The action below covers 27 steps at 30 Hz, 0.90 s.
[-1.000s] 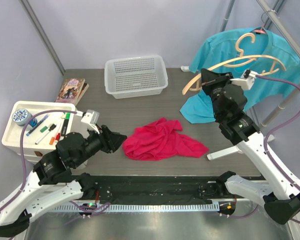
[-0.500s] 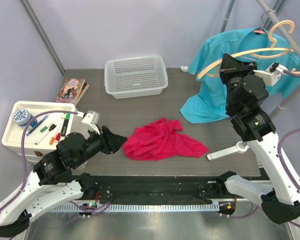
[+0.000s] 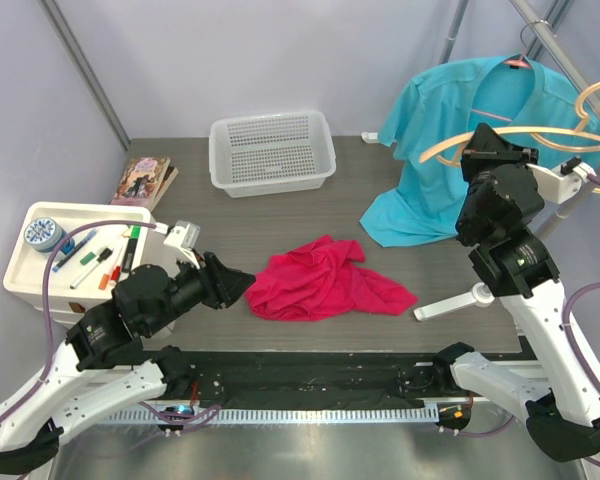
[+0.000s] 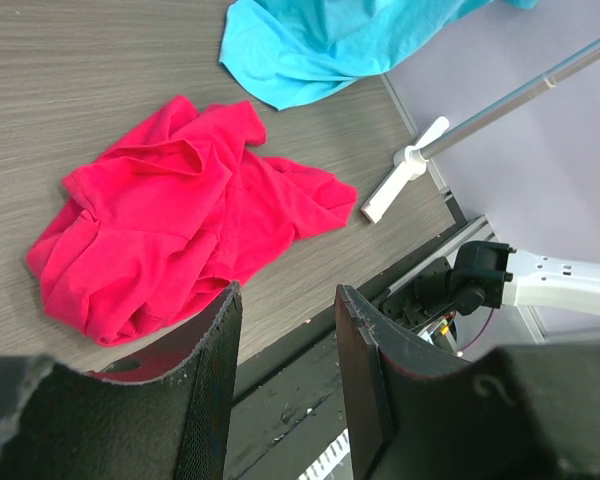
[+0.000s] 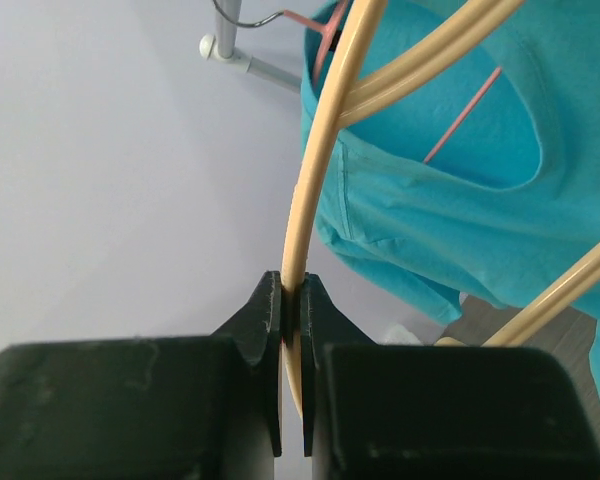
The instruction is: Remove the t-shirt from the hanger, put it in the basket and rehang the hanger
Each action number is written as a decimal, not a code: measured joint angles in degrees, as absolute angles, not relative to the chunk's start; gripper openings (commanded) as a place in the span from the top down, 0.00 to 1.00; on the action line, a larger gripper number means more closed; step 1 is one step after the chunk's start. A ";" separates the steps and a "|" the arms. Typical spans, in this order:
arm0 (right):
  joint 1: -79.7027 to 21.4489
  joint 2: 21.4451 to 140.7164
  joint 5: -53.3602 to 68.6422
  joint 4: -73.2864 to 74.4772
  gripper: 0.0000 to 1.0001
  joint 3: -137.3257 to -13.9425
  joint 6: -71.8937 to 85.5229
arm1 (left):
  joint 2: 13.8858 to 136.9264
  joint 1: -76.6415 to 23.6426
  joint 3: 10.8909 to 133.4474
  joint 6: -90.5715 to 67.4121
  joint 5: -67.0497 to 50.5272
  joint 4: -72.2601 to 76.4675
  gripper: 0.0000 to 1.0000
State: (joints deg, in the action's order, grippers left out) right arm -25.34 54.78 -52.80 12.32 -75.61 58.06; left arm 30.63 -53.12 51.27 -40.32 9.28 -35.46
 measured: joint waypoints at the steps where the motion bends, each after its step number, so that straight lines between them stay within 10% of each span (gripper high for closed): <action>1: -25.26 54.39 -53.36 12.36 0.99 -75.44 58.28 | 30.63 -53.12 51.31 -40.32 9.19 -35.46 0.57; 9: -24.99 52.58 -55.13 12.27 0.87 -74.26 59.88 | 30.63 -53.12 51.33 -40.32 8.91 -35.46 0.57; 19: -24.99 48.58 -49.67 12.86 0.15 -67.90 59.90 | 30.57 -53.12 51.29 -40.32 8.78 -35.44 0.56; 27: -24.99 42.89 -40.56 23.00 0.06 -67.20 52.34 | 29.12 -53.12 49.84 -40.40 8.95 -35.35 0.49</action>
State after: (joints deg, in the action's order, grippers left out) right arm -24.99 42.89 -40.56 23.00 -67.20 52.34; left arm 29.12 -53.12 49.84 -40.40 8.95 -35.35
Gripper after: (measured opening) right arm 0.937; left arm 0.474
